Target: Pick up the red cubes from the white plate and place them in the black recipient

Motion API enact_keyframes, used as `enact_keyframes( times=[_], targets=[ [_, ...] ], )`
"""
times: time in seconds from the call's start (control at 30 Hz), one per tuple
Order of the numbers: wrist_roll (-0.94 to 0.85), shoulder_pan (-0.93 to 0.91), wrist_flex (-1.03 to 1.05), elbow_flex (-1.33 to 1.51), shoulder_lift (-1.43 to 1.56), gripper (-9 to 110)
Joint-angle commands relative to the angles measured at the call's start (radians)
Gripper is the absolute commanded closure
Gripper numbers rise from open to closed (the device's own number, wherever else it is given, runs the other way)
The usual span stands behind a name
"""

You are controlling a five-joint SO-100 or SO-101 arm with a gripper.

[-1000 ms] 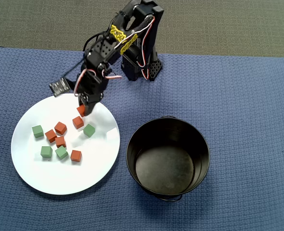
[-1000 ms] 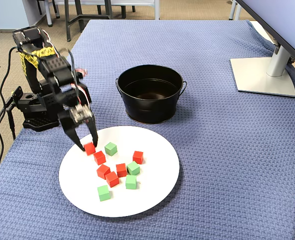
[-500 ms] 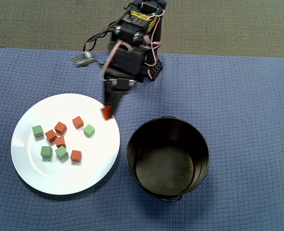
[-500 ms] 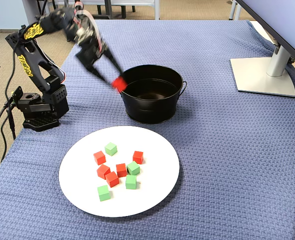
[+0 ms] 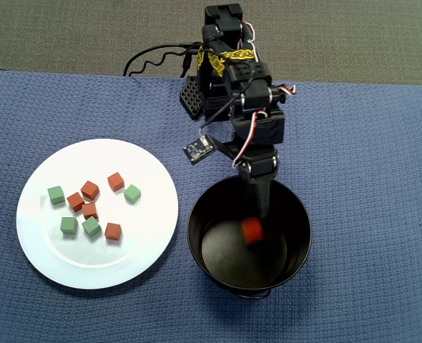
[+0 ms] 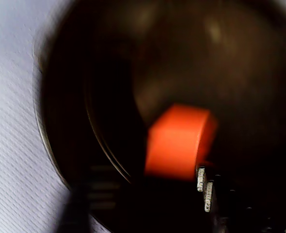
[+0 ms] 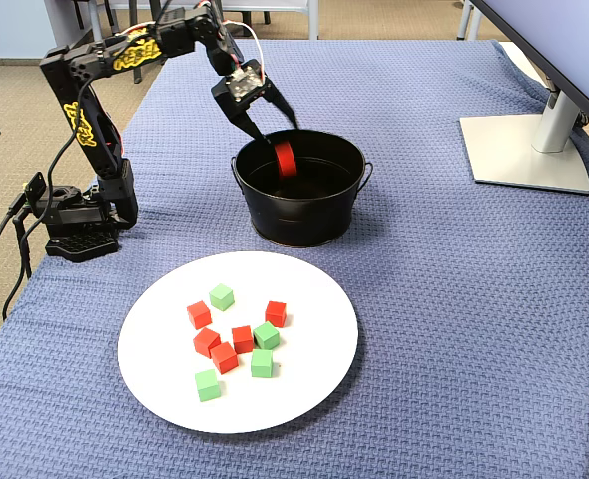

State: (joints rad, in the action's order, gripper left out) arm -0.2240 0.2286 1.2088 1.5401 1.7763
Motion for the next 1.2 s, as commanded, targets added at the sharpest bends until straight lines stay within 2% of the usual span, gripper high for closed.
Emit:
enact_keyframes(
  times=[0.0, 0.17, 0.3, 0.43, 0.57, 0.77, 0.97, 1.17],
  targets=[
    [-0.121, -0.095, 0.081, -0.101, 0.038, 68],
    [-0.387, -0.407, 0.144, -0.112, 0.123, 71],
    [-0.551, -0.683, 0.031, -0.014, 0.147, 72],
    [-0.696, -0.867, -0.121, 0.141, 0.109, 72],
    [-0.839, -0.973, -0.268, 0.272, 0.049, 73],
    [-1.088, -1.092, -0.281, 0.236, -0.087, 73],
    [-1.341, -1.161, -0.380, 0.209, -0.210, 74],
    [-1.373, -1.169, -0.371, 0.109, -0.318, 74]
  ],
)
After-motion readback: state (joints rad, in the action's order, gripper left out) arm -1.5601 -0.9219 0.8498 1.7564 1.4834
